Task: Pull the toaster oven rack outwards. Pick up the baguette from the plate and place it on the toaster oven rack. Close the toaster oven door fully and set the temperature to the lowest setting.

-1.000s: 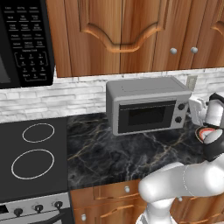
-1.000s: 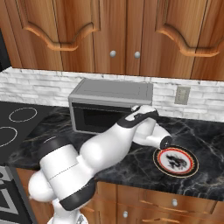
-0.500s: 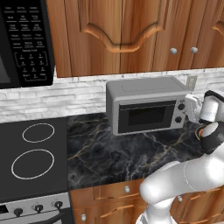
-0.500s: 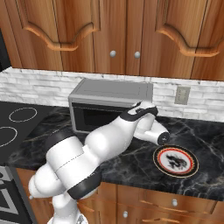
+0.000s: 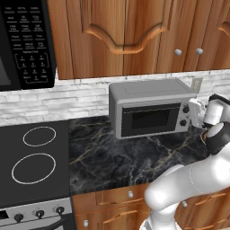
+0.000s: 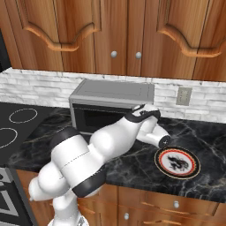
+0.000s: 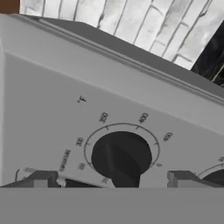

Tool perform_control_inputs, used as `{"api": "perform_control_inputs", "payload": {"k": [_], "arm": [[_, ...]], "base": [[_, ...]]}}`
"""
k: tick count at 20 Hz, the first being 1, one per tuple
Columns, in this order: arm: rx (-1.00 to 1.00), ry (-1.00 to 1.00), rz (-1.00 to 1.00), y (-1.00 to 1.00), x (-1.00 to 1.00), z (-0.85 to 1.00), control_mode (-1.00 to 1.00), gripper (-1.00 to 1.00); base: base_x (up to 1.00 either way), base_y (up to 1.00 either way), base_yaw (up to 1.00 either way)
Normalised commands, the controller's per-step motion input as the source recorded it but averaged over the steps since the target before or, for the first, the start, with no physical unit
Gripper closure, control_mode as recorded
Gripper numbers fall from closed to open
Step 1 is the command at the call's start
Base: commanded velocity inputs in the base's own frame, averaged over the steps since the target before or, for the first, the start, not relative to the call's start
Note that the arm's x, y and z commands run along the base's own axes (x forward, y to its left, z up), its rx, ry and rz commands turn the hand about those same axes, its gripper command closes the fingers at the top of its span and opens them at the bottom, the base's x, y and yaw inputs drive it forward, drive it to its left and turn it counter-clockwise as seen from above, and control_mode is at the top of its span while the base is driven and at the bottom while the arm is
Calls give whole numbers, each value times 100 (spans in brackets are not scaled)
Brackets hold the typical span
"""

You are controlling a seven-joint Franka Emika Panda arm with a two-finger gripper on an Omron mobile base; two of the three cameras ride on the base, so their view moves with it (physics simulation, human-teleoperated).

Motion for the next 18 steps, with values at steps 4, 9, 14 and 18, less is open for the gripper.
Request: {"api": "perform_control_inputs", "payload": {"k": [4,9,14,18], "arm": [[3,0,0,-15,13,-4,-100,-100],[5,0,0,-29,17,0,-100,-100],[0,0,0,-8,13,-7,-100,-100],[0,-1,0,4,23,-5,-100,100]], "base": [[0,0,0],[0,0,0],[0,0,0],[0,0,0]]}}
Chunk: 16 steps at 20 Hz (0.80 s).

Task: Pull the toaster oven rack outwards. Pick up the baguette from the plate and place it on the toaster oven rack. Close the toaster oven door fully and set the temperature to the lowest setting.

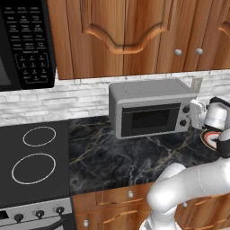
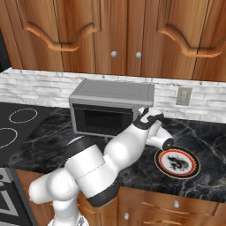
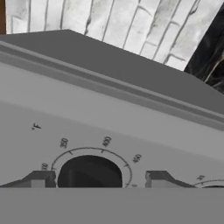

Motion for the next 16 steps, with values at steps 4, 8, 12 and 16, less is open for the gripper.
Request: {"api": "perform_control_inputs", "payload": {"k": [4,8,12,16], "arm": [[0,-1,-1,0,26,0,-100,100],[0,-1,-1,0,16,0,-100,100],[0,0,0,0,16,1,-100,100],[0,0,0,0,18,17,-100,100]], "base": [[0,0,0],[0,0,0],[0,0,0],[0,0,0]]}}
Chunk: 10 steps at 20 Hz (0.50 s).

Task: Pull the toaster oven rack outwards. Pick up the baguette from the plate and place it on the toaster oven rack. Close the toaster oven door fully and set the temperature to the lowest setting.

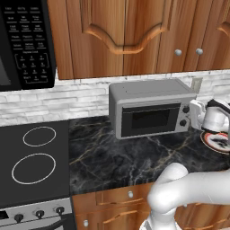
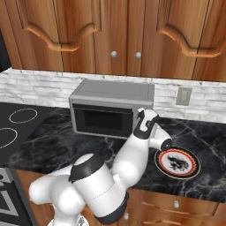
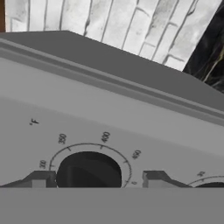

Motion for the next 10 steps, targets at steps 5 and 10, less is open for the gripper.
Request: {"api": "perform_control_inputs", "payload": {"k": [5,10], "arm": [[0,2,0,0,11,42,-100,100],[0,1,0,0,37,30,-100,100]], "base": [[0,0,0],[0,0,0]]}}
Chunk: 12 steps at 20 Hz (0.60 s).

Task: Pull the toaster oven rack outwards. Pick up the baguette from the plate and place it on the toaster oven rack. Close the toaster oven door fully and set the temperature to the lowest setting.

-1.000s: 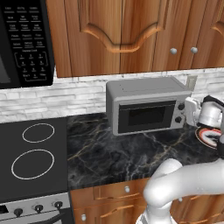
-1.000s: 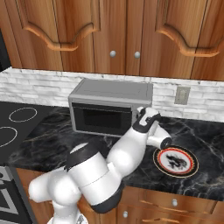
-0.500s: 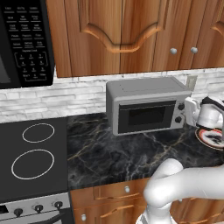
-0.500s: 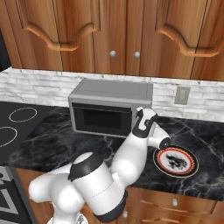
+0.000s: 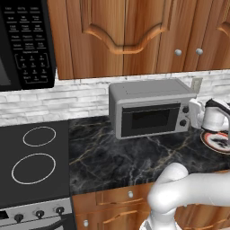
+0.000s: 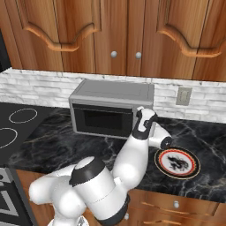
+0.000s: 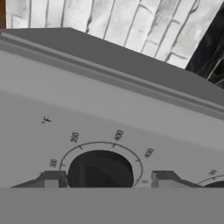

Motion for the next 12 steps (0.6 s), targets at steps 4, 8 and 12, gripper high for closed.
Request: {"api": "perform_control_inputs", "payload": {"k": [4,8,12], "arm": [[0,1,0,0,34,21,-100,100],[0,0,0,-13,11,23,-100,100],[5,0,0,-29,5,38,-100,100]], "base": [[0,0,0],[0,0,0],[0,0,0]]}}
